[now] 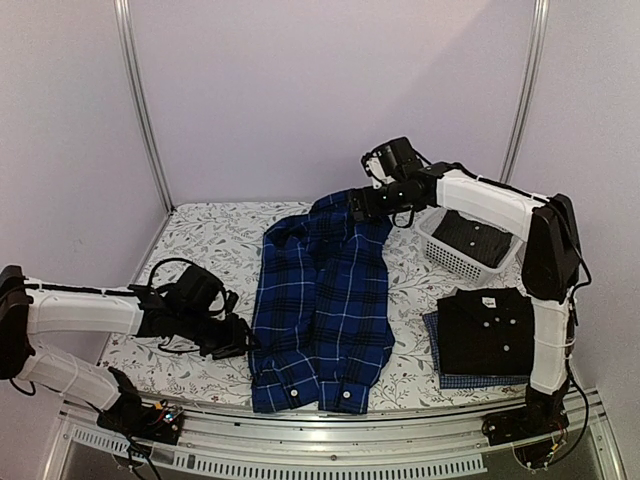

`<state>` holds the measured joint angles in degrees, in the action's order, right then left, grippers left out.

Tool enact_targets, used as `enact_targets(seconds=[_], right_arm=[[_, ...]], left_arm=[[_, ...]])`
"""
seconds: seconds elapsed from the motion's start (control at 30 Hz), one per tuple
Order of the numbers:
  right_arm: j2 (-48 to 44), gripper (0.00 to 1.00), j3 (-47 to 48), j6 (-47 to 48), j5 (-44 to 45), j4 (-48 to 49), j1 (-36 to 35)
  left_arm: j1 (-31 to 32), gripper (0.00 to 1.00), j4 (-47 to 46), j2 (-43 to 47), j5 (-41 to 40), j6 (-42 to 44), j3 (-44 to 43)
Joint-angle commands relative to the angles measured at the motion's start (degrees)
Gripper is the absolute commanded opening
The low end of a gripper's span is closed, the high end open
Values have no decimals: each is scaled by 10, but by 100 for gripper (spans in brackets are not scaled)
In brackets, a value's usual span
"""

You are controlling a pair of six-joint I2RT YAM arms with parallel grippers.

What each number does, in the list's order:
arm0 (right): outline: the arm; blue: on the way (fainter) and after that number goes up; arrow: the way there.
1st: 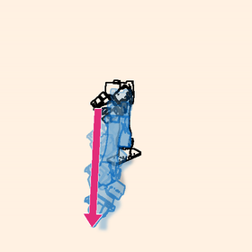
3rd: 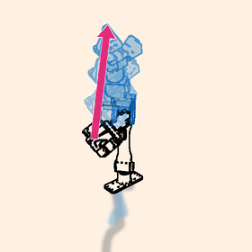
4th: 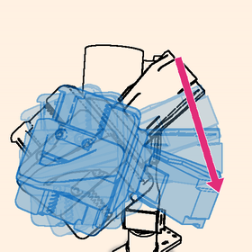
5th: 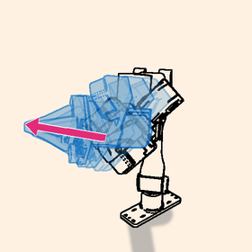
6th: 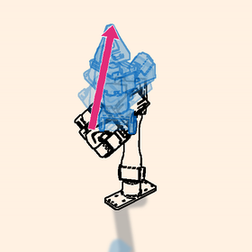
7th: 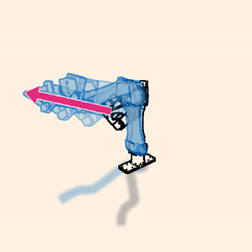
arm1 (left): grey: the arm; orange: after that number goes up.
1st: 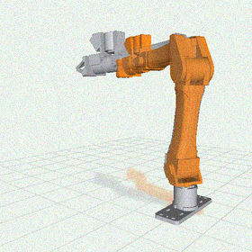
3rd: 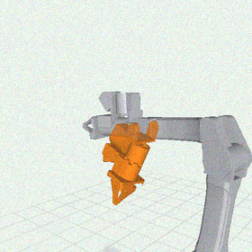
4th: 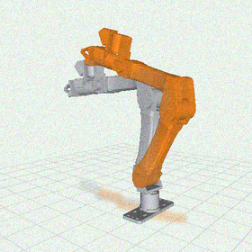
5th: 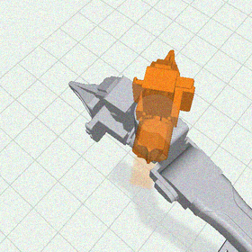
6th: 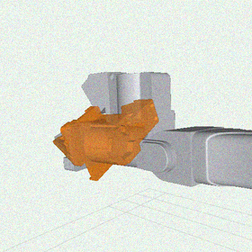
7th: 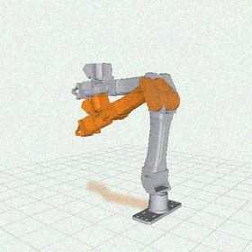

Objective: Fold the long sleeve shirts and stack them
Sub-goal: Flatten out the crumpled shirt at the center of the board.

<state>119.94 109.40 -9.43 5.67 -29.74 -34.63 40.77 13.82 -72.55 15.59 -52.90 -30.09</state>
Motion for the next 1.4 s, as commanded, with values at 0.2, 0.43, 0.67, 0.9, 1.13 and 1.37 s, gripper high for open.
enact_targets(seconds=[0.2, 0.43, 0.67, 0.9, 1.13, 1.37], right_arm=[[-94, 99, -189, -40, 10, 49, -70], [-126, 99, -285, -67, 9, 64, -87], [-156, 99, -338, -86, 5, 76, -95], [-157, 99, -369, -97, 0, 88, -101], [-155, 99, -389, -103, 1, 96, -101], [-142, 99, -404, -106, -4, 104, -101]], left_arm=[[52, 39, -39, -11, -12, -50, 24], [59, 28, -34, -24, -22, -60, 25], [61, 34, -1, 5, -49, -73, 33], [73, 31, -27, -8, -24, -79, 44], [85, 4, -28, -1, -25, -90, 32], [79, 0, 81, 59, -112, -71, -18]])
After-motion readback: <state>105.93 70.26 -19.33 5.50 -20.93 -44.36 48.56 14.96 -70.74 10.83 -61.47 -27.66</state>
